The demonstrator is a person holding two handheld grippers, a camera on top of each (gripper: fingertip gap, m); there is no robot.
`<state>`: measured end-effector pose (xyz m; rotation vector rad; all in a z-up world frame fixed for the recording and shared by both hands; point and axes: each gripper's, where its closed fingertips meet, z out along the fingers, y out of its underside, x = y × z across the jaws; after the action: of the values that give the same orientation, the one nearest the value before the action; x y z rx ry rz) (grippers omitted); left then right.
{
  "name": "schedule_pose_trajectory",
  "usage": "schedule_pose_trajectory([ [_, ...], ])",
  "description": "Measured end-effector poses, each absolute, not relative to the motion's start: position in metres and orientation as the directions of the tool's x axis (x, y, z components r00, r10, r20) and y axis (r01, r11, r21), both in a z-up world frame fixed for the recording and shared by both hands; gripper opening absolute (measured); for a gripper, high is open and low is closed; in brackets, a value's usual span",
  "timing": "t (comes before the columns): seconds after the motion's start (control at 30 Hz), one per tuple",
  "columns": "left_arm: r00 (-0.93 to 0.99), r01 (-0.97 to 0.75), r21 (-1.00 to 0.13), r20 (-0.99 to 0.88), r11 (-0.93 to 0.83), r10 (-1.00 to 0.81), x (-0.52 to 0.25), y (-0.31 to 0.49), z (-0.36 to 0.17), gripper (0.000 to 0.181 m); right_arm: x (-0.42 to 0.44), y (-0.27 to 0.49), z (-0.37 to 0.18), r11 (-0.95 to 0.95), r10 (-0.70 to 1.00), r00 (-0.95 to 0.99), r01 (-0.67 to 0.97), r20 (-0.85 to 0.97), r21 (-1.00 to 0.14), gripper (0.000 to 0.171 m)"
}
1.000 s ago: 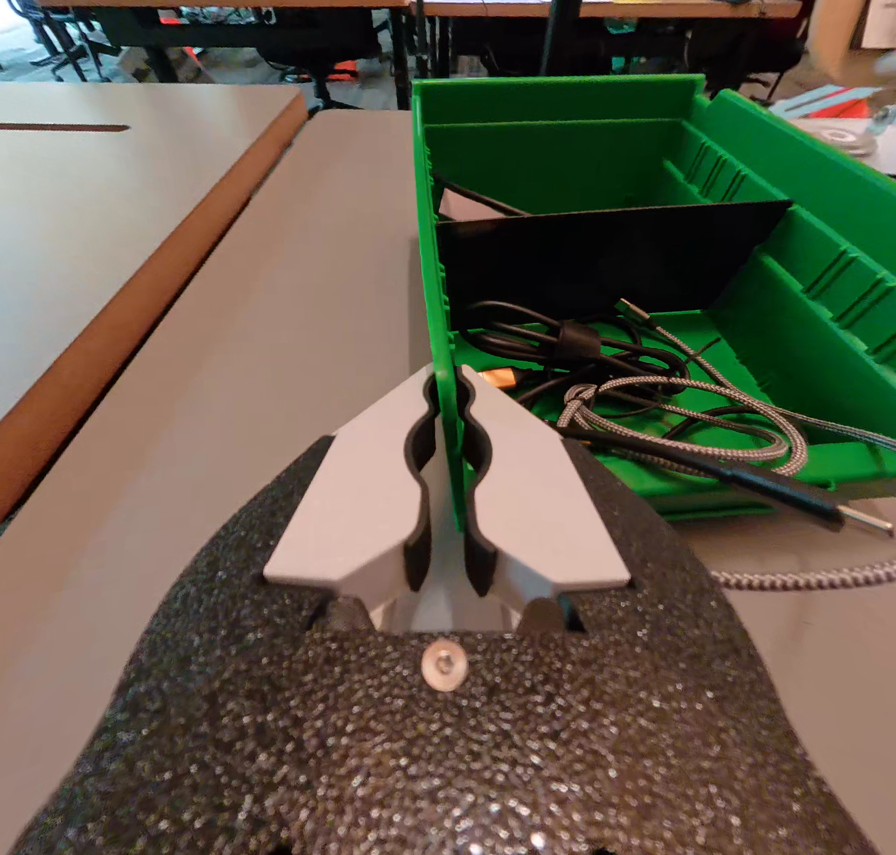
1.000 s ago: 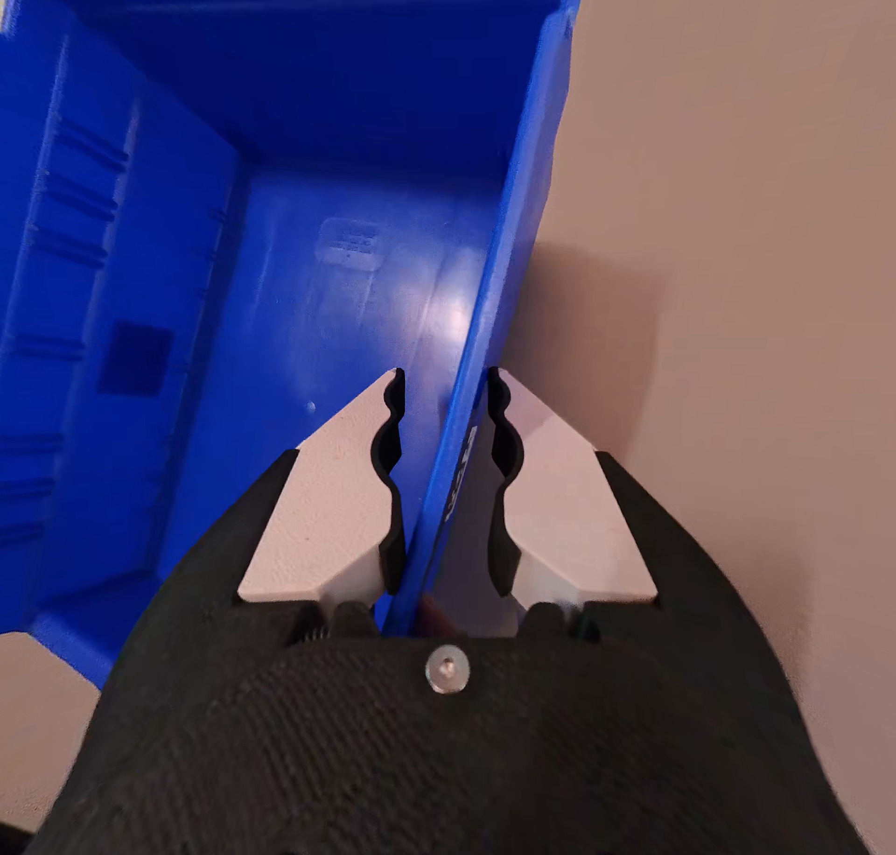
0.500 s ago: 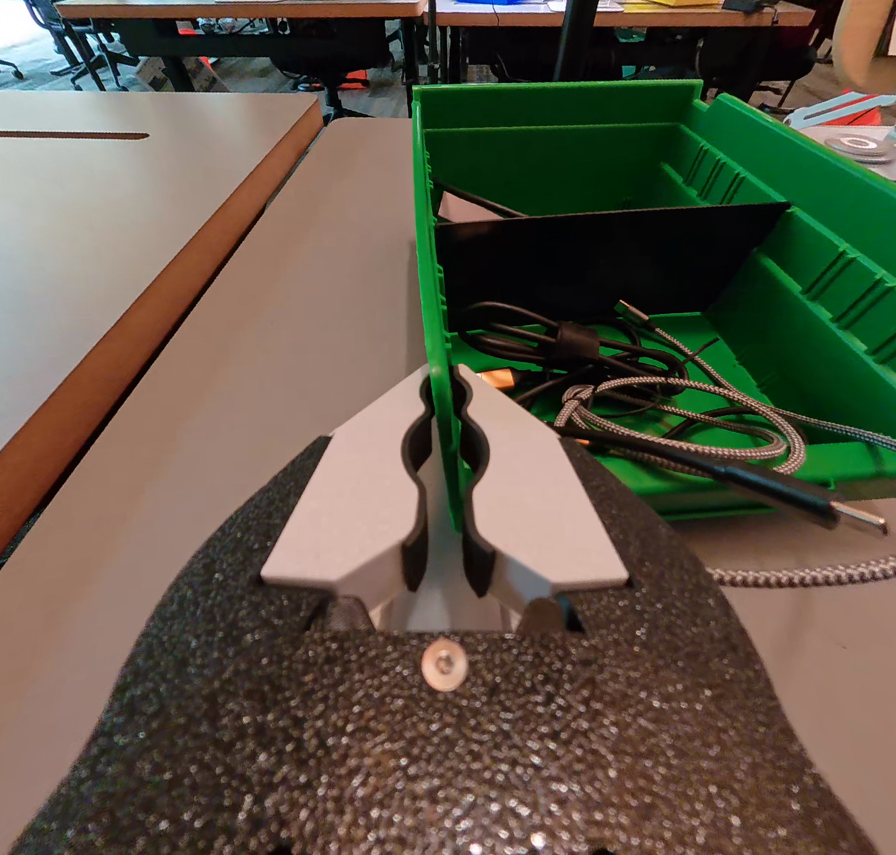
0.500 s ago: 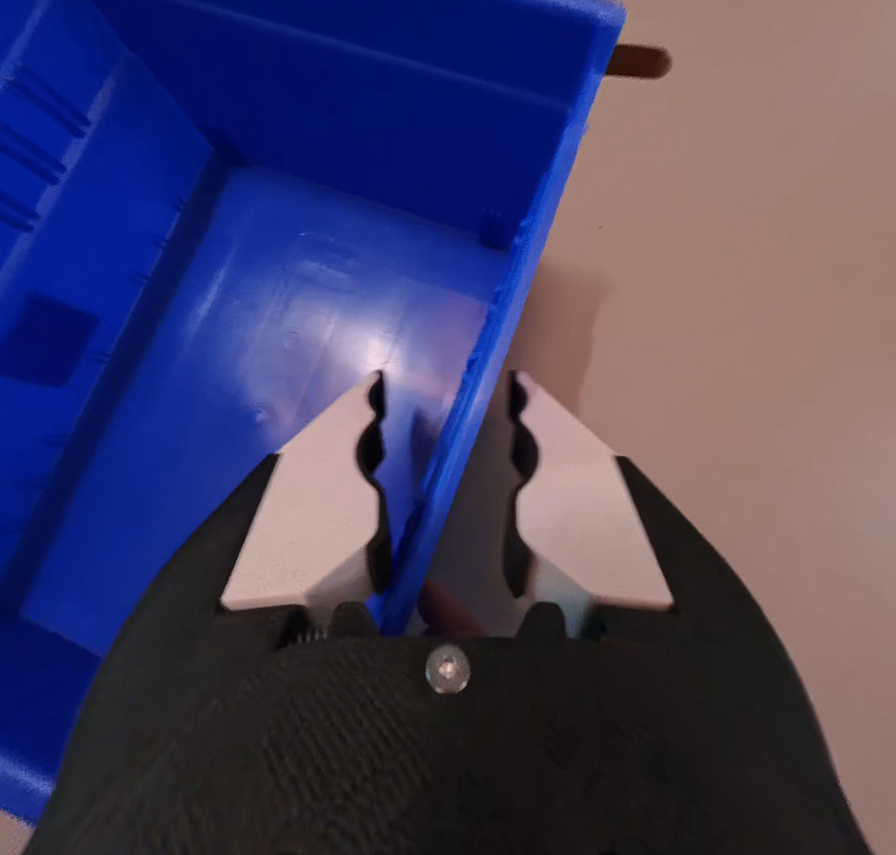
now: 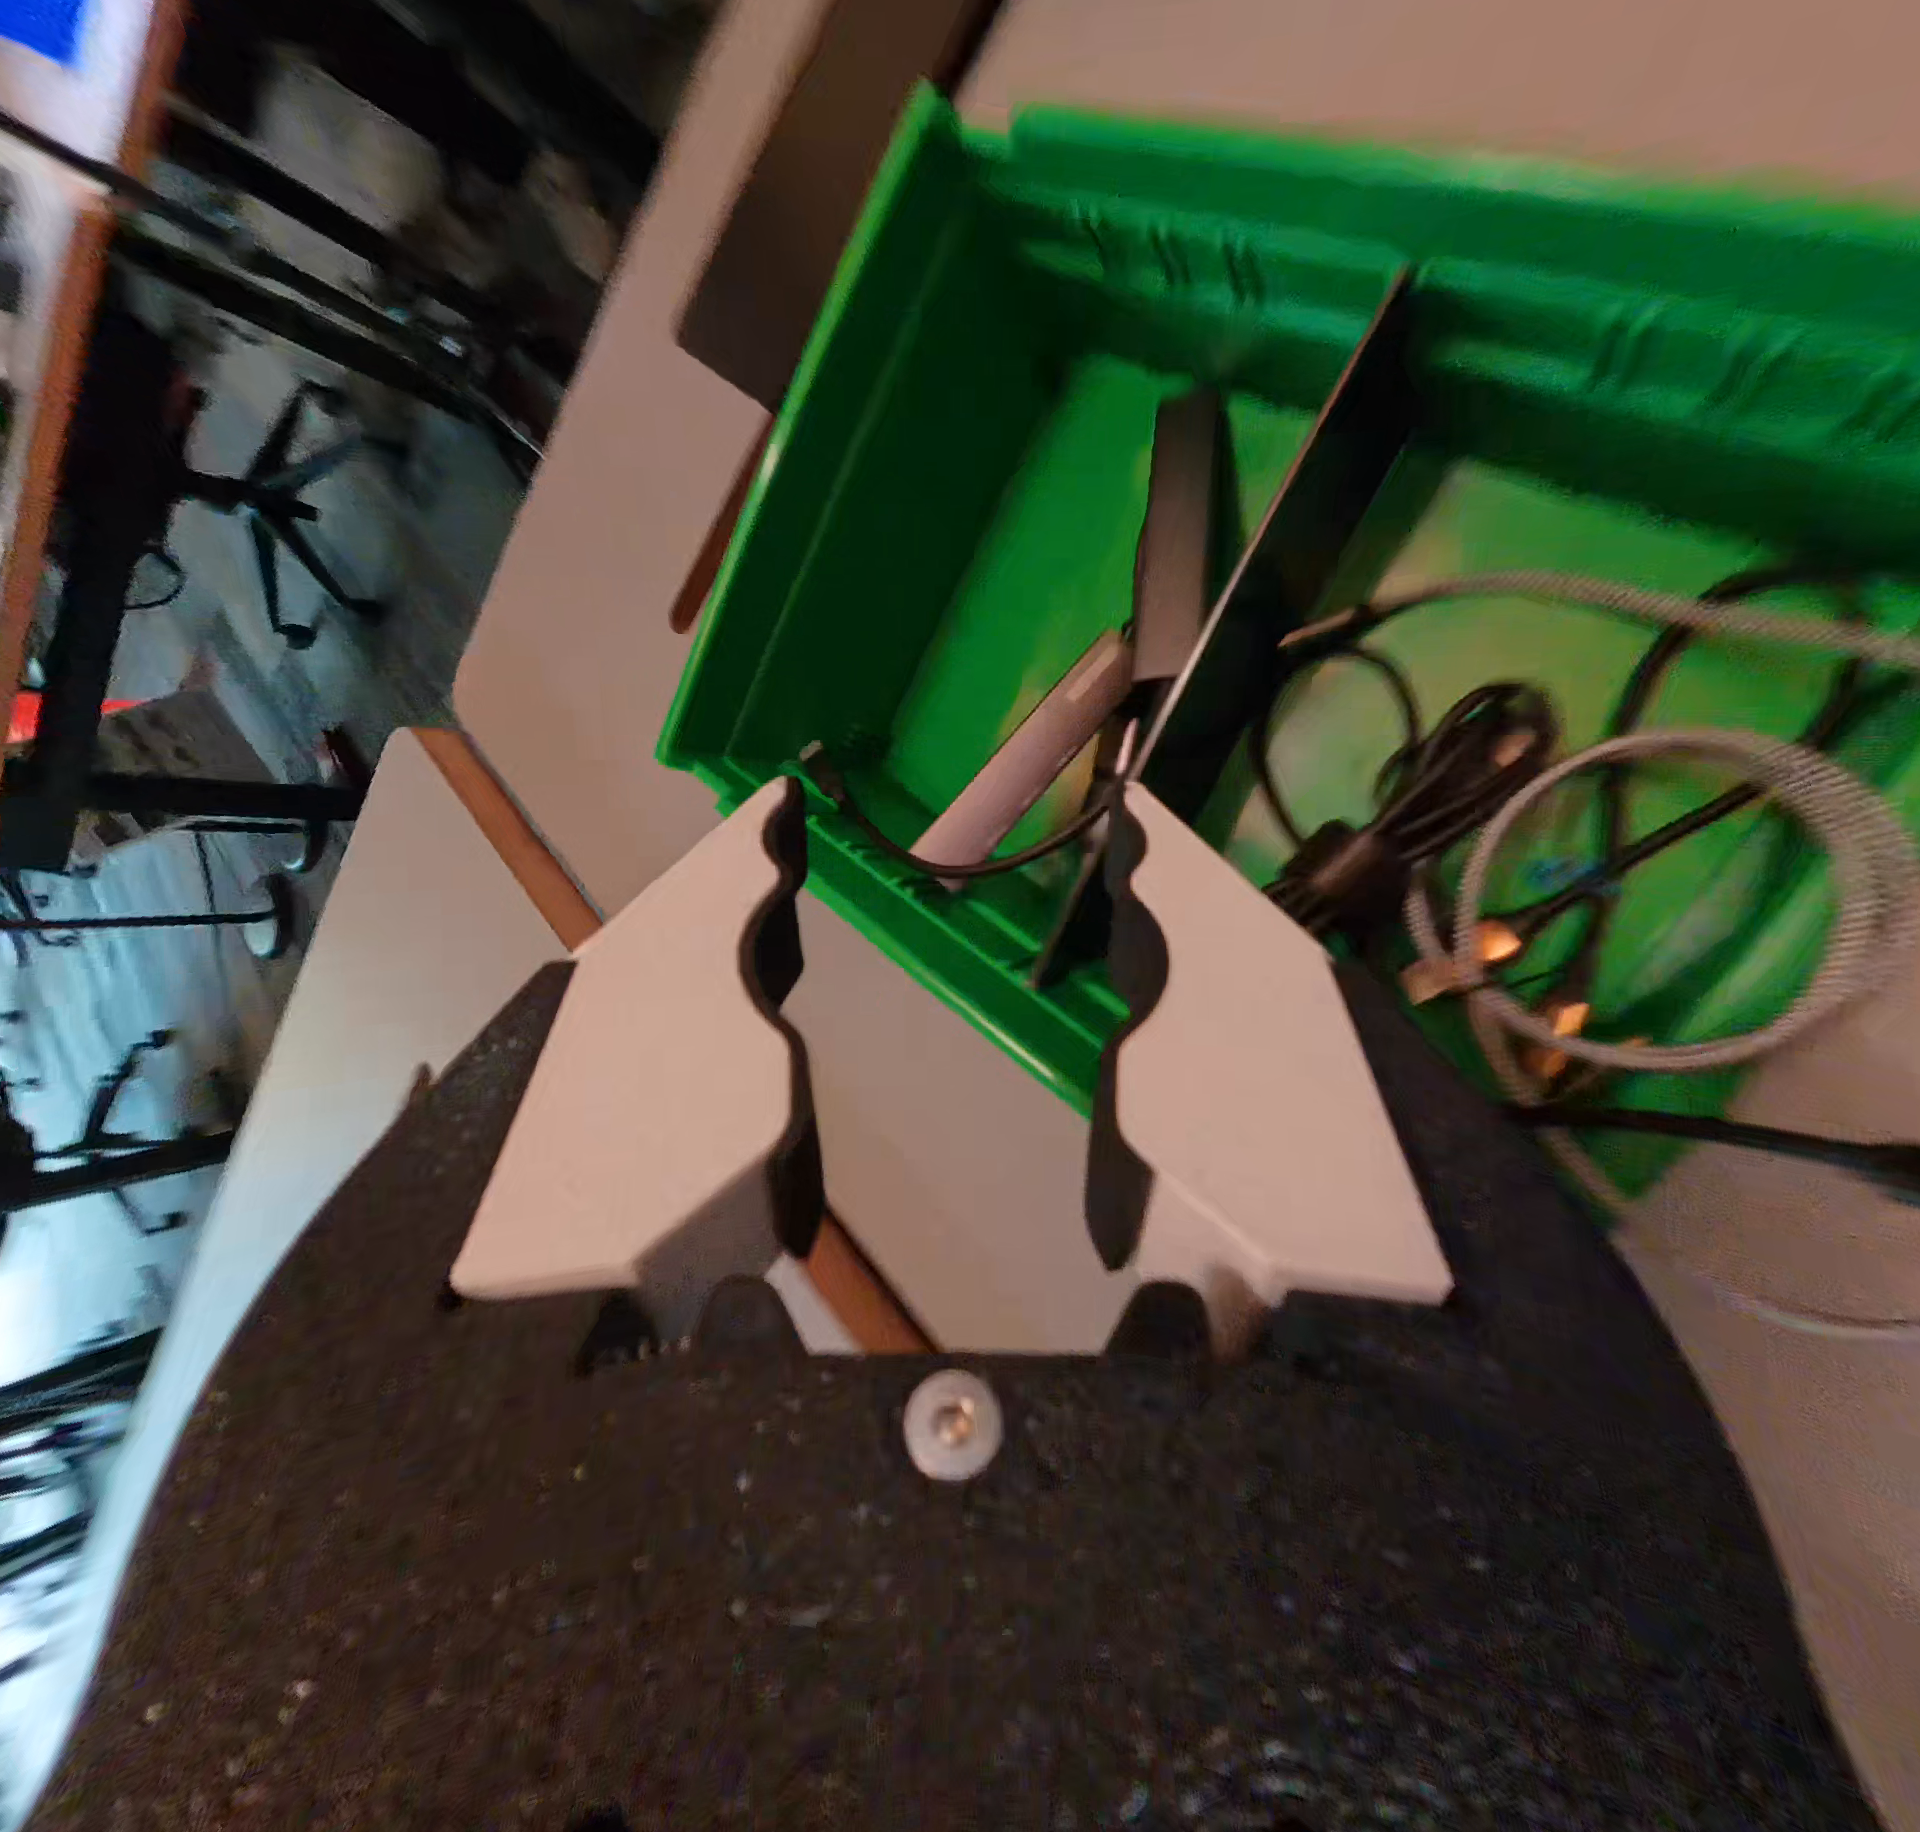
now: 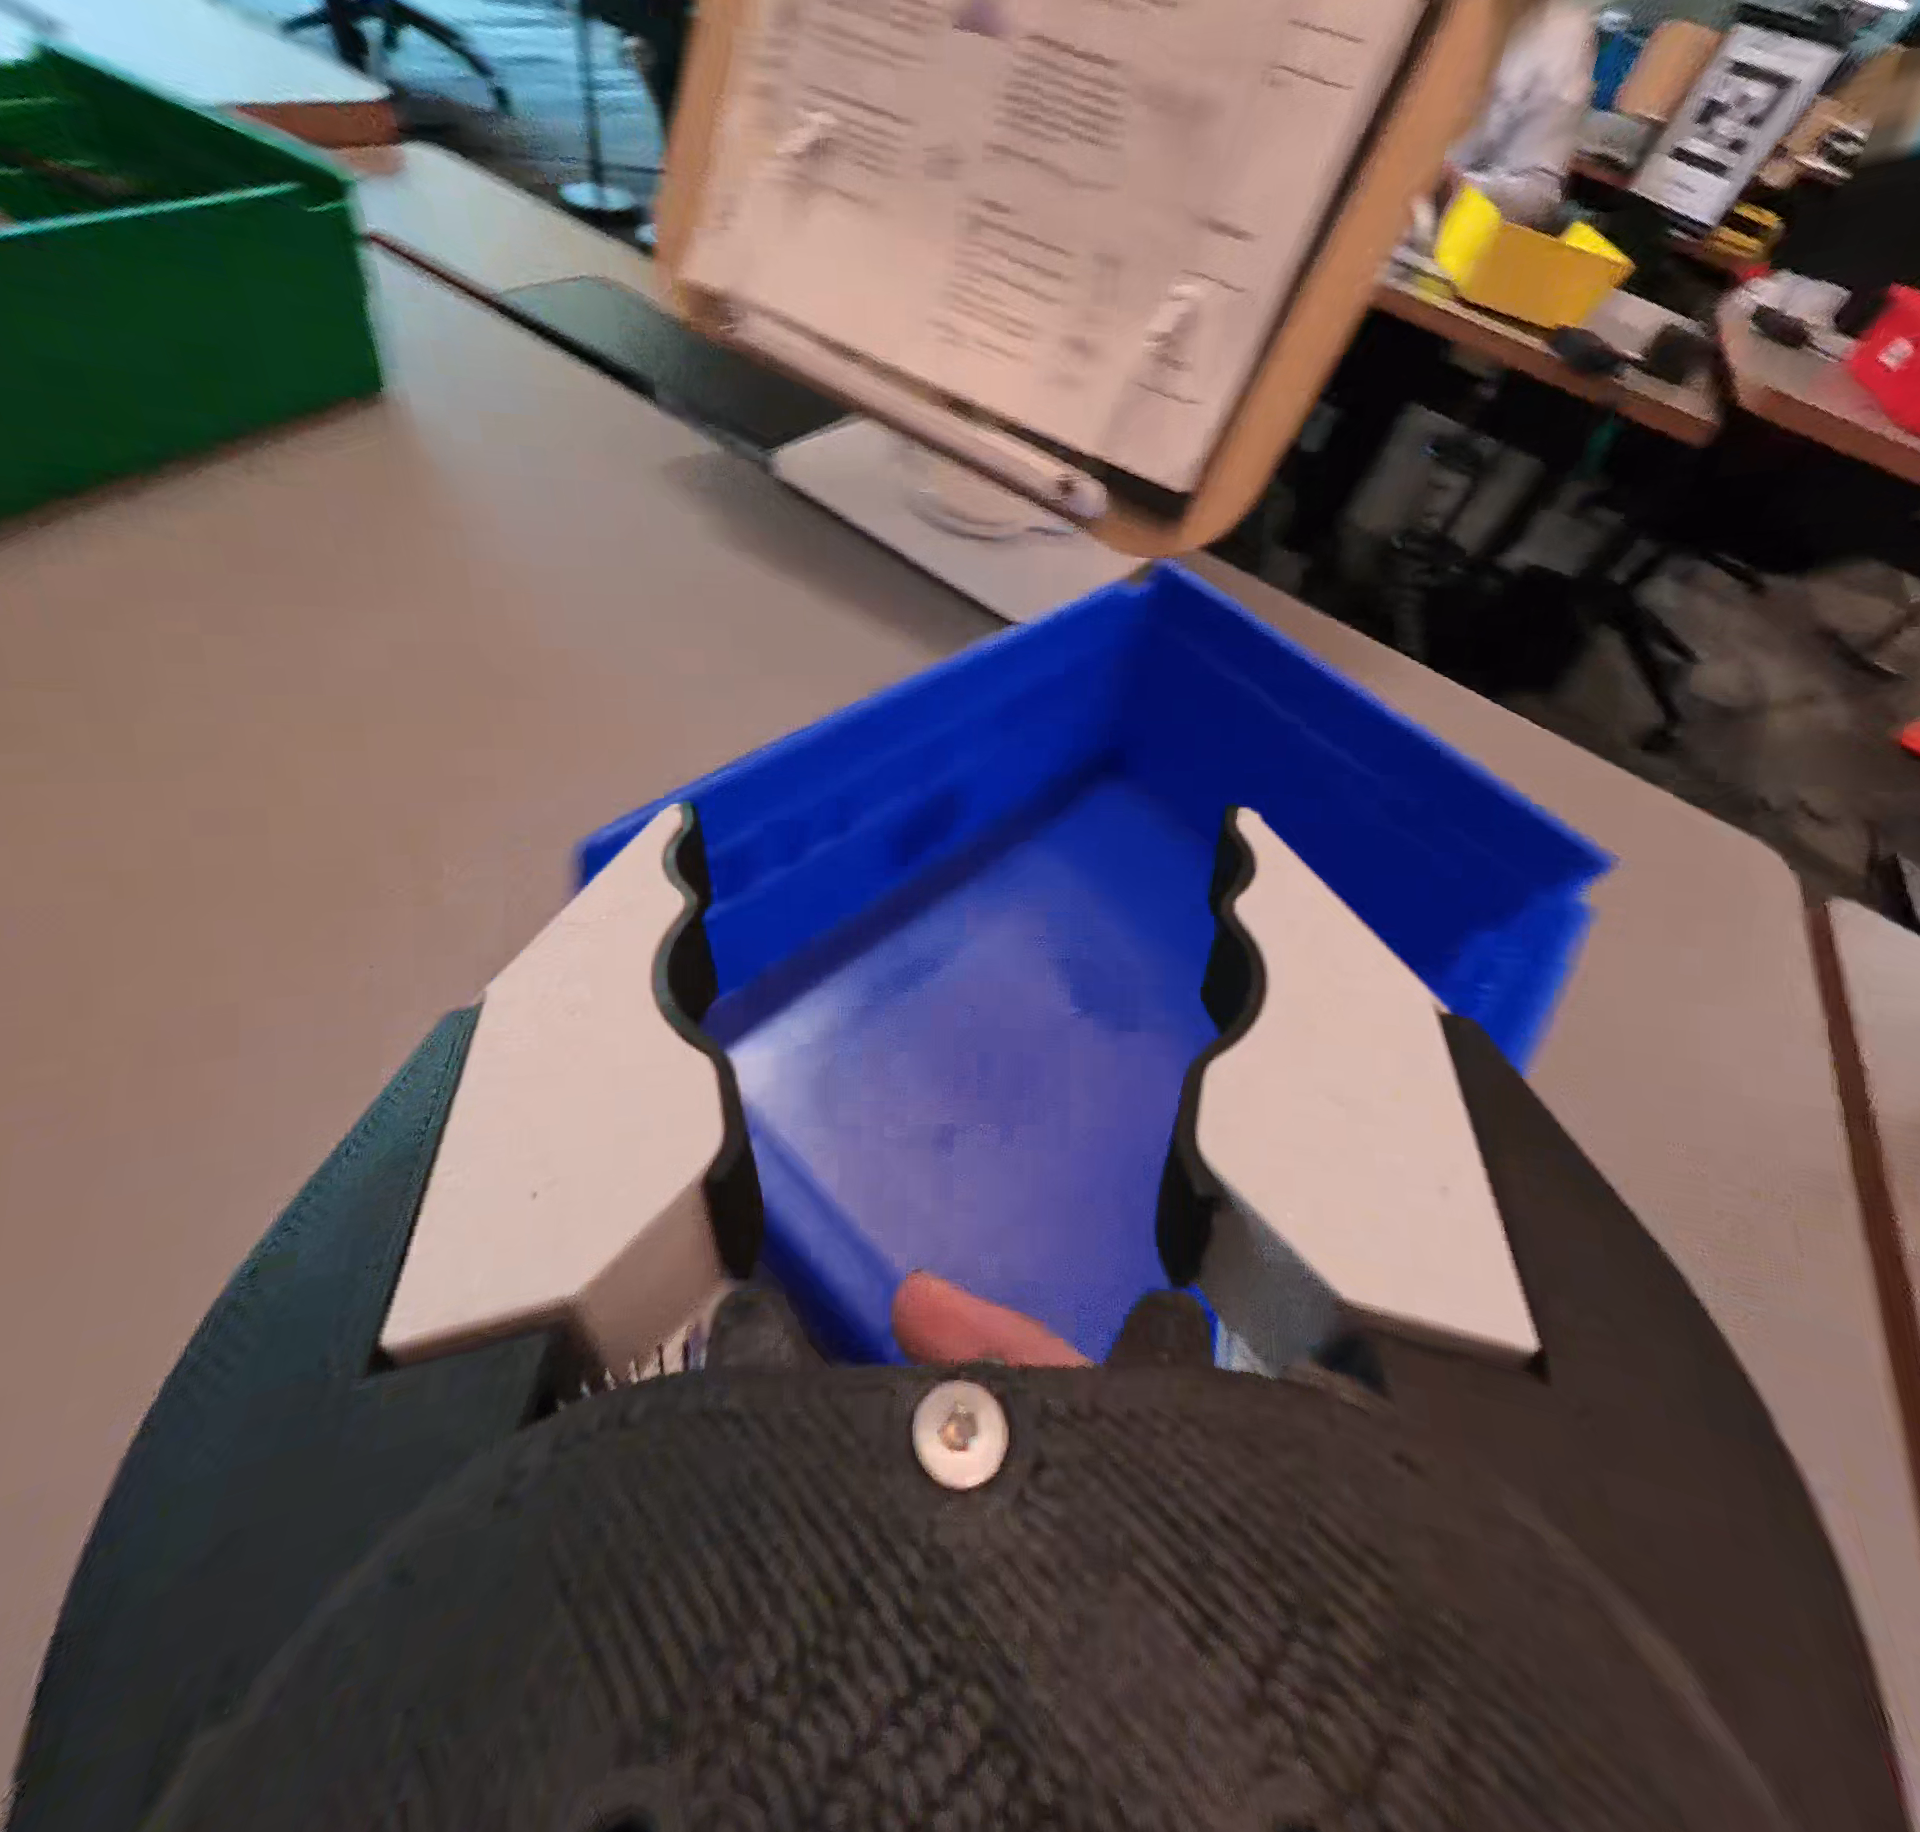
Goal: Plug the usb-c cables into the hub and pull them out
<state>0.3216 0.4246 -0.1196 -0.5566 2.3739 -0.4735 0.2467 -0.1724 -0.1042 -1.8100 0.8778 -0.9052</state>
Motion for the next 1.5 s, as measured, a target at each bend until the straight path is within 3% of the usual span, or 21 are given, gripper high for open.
schedule_pose_trajectory([
  [0.03,-0.737,-0.270,-0.366,-0.517,0.891,-0.436,0.336,0.426,-0.131,0.059,0.234,-0.157,-0.112,-0.369,-0.829,0.507,-0.175,0.238,-0.913,0.097],
  [0.2,-0.879,-0.236,-0.002,-0.425,0.972,-0.215,0.376,0.435,-0.189,0.064,0.178,-0.115,-0.154,-0.511,-0.711,0.625,-0.146,0.321,-0.847,0.095],
  [0.37,-0.956,-0.226,0.171,-0.229,0.959,-0.185,0.370,0.429,-0.222,0.058,0.153,-0.131,-0.182,-0.655,-0.625,0.669,-0.169,0.402,-0.736,0.093],
  [0.47,-0.968,-0.207,0.356,-0.212,0.911,-0.137,0.368,0.448,-0.234,0.050,0.153,-0.136,-0.182,-0.638,-0.634,0.671,-0.173,0.385,-0.750,0.090],
  [0.57,-0.976,-0.174,0.408,-0.193,0.896,-0.101,0.364,0.454,-0.241,0.022,0.156,-0.142,-0.186,-0.654,-0.635,0.659,-0.181,0.403,-0.734,0.089],
  [0.63,-0.962,-0.187,0.355,-0.257,0.916,-0.096,0.372,0.450,-0.237,0.021,0.157,-0.145,-0.190,-0.672,-0.626,0.657,-0.181,0.421,-0.718,0.087],
  [0.7,-0.924,-0.233,0.226,-0.354,0.946,-0.143,0.385,0.440,-0.220,0.020,0.158,-0.149,-0.192,-0.679,-0.625,0.654,-0.186,0.427,-0.710,0.086],
  [0.87,-0.754,-0.285,-0.242,-0.541,0.928,-0.372,0.415,0.414,-0.145,0.021,0.162,-0.144,-0.180,-0.622,-0.661,0.634,-0.163,0.401,-0.766,0.084],
  [1.0,-0.708,-0.172,-0.578,-0.491,0.798,-0.508,0.403,0.371,-0.080,0.020,0.172,-0.120,-0.151,-0.444,-0.738,0.609,-0.113,0.291,-0.889,0.085],
  [1.13,-0.846,-0.107,-0.855,-0.191,0.508,-0.499,0.345,0.288,-0.028,0.020,0.178,-0.075,-0.114,-0.184,-0.740,0.662,-0.031,0.118,-0.982,0.093],
  [1.3,-0.989,-0.116,-0.899,0.066,0.423,-0.130,0.240,0.193,-0.039,0.020,0.171,0.001,-0.093,0.028,-0.595,0.804,0.029,0.007,-0.999,0.101],
  [1.43,-0.988,-0.016,-0.835,0.097,0.550,0.119,0.175,0.143,-0.083,0.020,0.152,0.054,-0.099,0.060,-0.474,0.880,0.044,0.010,-0.997,0.100],
  [1.5,-0.977,0.065,-0.779,0.079,0.624,0.200,0.157,0.127,-0.106,0.020,0.136,0.071,-0.103,0.075,-0.403,0.915,0.047,0.013,-0.996,0.092],
])
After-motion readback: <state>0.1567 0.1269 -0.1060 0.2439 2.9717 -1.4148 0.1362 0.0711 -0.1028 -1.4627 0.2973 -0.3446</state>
